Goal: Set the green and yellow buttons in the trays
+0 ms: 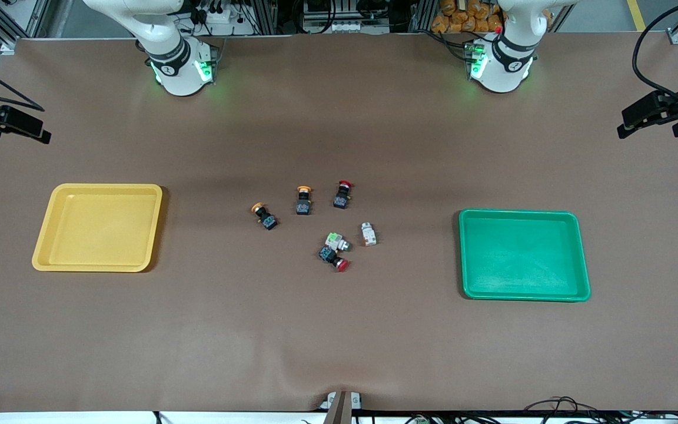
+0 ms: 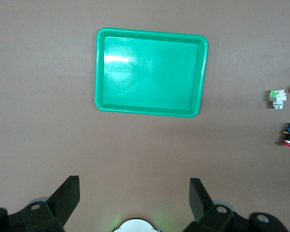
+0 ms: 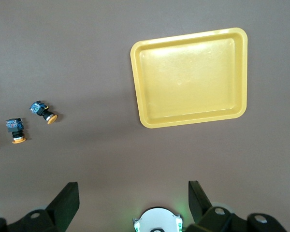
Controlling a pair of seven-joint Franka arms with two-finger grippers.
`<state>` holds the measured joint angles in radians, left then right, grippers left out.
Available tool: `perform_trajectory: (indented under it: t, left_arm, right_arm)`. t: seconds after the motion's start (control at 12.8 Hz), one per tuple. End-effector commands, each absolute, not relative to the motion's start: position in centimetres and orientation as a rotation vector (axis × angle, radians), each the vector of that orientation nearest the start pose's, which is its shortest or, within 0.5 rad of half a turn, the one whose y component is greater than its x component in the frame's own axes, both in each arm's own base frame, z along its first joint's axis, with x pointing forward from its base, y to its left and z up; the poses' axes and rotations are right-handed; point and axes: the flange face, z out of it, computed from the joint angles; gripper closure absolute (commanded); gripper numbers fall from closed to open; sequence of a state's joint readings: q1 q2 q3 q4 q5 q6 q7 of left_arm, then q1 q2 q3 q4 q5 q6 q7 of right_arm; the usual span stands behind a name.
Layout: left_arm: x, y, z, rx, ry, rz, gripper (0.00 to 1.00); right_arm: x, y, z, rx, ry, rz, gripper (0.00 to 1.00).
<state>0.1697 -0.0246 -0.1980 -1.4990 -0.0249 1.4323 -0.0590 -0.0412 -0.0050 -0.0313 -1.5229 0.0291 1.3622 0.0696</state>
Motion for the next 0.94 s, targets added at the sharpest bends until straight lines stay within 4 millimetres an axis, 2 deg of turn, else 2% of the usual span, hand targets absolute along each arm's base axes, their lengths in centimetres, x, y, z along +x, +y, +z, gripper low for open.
perform_trajectory:
  t: [0.0,0.16,0.31,0.62,0.86]
  left_arm:
    - [52.6,-2.8,66.5,-3.172,-0.023,0.082,0.0]
    - [53.1,-5.2,65.4,-3.183,0.025,0.114,0.0]
    - [53.5,-7.3,64.8,-3.185,-0.005,0.118,0.0]
    - [55.3,-13.9,61.0,-3.187,-0.078,0.146,0.0]
    - [56.6,-19.7,57.4,-3.188,-0.163,0.14,0.0]
  right_arm:
    - [52.9,-3.8,63.7,-3.105,0.235,0.242,0.0]
    - [52.9,-3.8,63.7,-3.106,0.235,0.239,0.0]
    - [52.8,-3.8,63.7,-3.105,0.237,0.242,0.0]
    - [52.8,-3.8,63.7,-3.104,0.229,0.242,0.0]
    - [52.8,-3.8,63.7,-3.104,0.227,0.241,0.0]
